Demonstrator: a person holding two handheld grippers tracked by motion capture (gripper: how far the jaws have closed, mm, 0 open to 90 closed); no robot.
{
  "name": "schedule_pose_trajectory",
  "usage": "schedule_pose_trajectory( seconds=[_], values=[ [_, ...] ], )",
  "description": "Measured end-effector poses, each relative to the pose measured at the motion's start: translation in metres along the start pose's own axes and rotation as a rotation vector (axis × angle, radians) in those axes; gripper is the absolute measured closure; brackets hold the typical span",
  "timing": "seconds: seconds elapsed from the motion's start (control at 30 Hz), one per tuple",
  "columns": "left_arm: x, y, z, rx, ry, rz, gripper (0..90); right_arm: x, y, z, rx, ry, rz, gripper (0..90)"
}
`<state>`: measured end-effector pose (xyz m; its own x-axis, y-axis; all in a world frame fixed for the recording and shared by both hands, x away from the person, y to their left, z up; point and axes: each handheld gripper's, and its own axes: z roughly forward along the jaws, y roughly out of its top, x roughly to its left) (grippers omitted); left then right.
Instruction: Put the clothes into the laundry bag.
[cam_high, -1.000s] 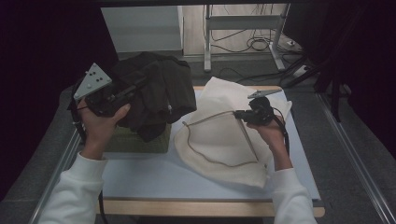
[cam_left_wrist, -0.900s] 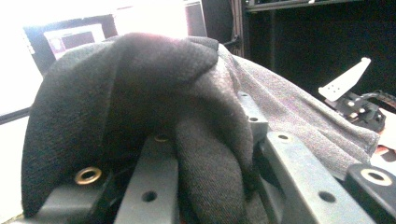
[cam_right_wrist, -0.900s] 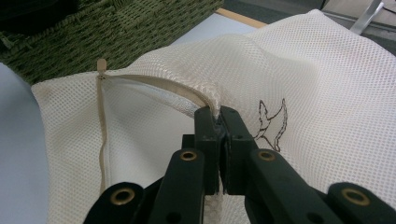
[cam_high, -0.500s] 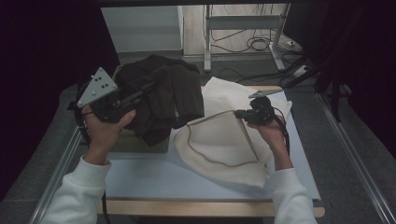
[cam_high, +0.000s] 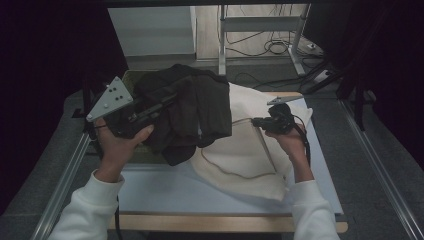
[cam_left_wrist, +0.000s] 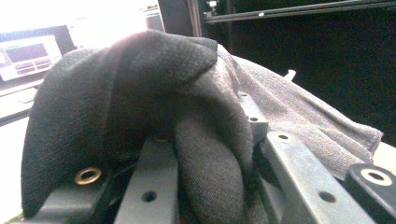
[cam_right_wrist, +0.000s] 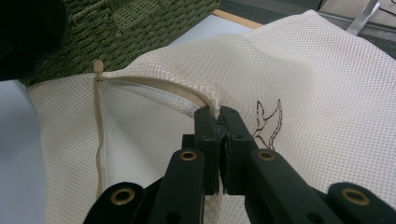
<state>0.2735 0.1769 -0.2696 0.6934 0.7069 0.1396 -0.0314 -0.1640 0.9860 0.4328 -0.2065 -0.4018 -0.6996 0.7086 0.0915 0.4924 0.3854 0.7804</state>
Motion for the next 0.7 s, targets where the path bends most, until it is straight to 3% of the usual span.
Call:
schedule_pose_trajectory(
  seconds=[0.43,0.7],
  values=[
    [-0.025,-0.004,0.0,-0.008,-0.067,0.018,74.4,-0.001,-0.001,0.001,-0.001,-0.003,0.004,87.1],
    [-0.034,-0.008,0.003,0.002,-0.121,-0.014,74.3,-0.002,-0.001,0.001,-0.001,-0.006,0.002,87.1]
  ],
)
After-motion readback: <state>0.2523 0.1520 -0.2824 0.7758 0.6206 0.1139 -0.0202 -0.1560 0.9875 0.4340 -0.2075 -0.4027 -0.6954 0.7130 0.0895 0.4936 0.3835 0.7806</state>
